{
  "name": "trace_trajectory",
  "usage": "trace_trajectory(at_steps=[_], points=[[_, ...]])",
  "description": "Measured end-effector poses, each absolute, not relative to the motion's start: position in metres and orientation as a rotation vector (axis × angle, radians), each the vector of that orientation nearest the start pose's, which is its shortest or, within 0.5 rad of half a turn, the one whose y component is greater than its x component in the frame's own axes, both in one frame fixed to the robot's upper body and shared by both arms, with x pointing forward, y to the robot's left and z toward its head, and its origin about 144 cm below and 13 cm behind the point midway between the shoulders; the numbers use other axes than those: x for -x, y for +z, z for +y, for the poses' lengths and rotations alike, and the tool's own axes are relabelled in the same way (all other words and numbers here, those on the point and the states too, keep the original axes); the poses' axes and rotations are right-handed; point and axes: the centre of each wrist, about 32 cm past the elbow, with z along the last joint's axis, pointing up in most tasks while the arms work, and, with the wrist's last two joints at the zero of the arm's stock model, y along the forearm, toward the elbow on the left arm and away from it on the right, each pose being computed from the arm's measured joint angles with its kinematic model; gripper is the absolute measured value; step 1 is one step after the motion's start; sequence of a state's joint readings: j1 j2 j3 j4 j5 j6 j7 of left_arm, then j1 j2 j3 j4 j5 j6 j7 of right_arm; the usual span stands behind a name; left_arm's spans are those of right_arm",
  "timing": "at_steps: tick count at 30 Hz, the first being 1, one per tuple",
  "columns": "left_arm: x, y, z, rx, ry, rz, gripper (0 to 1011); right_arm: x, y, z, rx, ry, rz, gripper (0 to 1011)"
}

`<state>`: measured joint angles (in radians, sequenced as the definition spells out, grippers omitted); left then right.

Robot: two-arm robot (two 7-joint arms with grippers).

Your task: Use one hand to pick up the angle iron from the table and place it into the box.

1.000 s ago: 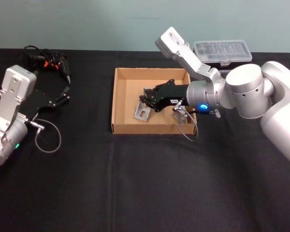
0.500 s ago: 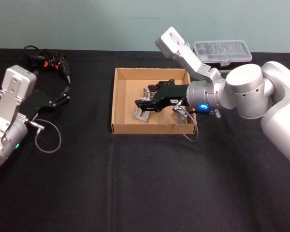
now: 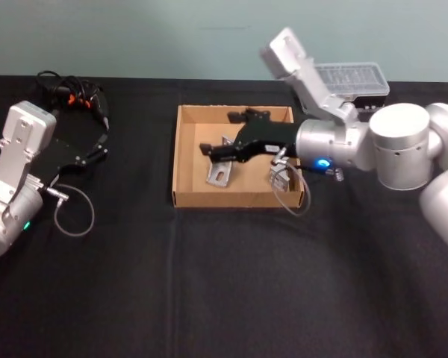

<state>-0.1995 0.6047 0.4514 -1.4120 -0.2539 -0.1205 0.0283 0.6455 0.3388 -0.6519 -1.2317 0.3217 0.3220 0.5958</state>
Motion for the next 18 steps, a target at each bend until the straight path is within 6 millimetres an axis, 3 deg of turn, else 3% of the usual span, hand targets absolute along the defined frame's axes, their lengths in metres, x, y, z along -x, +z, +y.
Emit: trace_trajectory(at_steps=[10,18], points=[[-0.489,1.140,0.310,-0.304,1.248,-0.285,1000,-0.561,1.233,-0.219,0.195,-0.666,-0.035,1003],[-0.489,1.140,0.310,-0.304,1.248,-0.285,1000,-0.524,1.206,-0.242,0.131,-0.888,-0.097,1003]])
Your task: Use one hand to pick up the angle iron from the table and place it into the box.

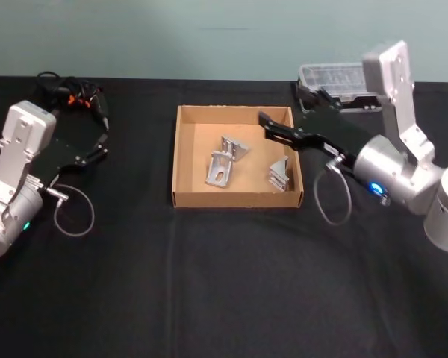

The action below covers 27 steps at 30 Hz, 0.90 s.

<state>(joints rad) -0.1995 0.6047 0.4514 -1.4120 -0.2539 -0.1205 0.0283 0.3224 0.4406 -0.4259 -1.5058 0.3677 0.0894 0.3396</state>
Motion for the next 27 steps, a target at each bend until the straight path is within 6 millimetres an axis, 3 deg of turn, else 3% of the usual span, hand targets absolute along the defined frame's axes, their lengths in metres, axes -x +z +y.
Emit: trace_trajectory(at_steps=[8,27], points=[[-0.489,1.140,0.310,-0.304,1.248,-0.285,1000,-0.510,1.185,-0.246,0.189,-0.995,-0.141,1002],[-0.489,1.140,0.310,-0.304,1.248,-0.285,1000,-0.510,1.187,-0.247,0.178,-0.994,-0.140,1003]])
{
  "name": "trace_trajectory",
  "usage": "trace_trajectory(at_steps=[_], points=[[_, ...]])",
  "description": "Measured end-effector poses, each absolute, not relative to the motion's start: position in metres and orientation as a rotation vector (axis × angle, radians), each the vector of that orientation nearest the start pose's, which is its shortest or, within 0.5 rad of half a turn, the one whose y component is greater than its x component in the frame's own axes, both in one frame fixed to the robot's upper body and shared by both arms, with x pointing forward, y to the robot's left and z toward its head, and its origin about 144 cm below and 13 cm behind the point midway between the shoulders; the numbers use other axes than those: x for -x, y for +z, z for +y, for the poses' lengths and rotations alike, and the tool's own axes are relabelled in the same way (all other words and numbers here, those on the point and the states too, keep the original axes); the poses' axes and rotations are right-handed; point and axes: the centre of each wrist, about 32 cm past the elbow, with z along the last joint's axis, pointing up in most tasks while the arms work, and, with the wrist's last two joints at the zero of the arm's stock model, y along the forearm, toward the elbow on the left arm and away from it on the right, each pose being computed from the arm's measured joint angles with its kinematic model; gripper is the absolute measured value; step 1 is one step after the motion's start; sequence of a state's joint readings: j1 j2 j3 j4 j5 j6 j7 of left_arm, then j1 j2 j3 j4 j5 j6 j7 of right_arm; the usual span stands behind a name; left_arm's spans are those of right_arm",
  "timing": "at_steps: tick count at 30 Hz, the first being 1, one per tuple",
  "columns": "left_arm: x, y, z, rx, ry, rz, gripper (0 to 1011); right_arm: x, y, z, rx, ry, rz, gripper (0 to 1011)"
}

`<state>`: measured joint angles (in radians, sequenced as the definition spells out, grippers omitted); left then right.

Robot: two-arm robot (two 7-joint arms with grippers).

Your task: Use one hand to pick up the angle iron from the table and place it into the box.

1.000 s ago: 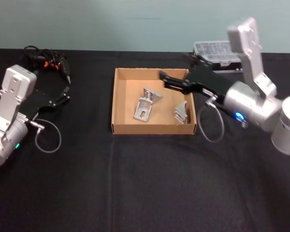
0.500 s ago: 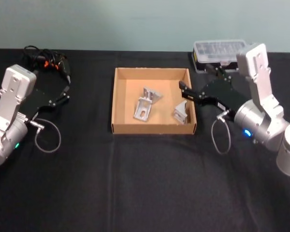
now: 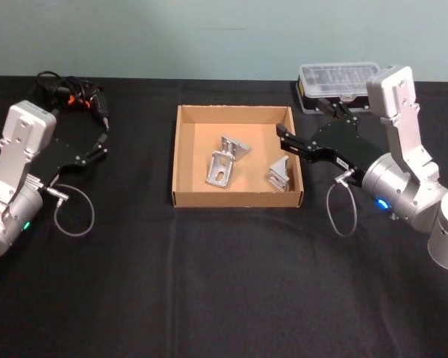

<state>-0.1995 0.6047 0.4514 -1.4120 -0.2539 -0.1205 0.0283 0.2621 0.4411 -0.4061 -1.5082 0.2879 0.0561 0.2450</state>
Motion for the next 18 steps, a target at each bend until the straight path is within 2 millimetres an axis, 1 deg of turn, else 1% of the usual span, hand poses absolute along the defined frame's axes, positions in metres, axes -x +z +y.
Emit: trace_trajectory(at_steps=[18], points=[[-0.4886,1.1398,0.3097,-0.304,1.248,-0.285,1000,-0.5105,1.1873,-0.2467,0.175,-0.991,-0.140,1003]])
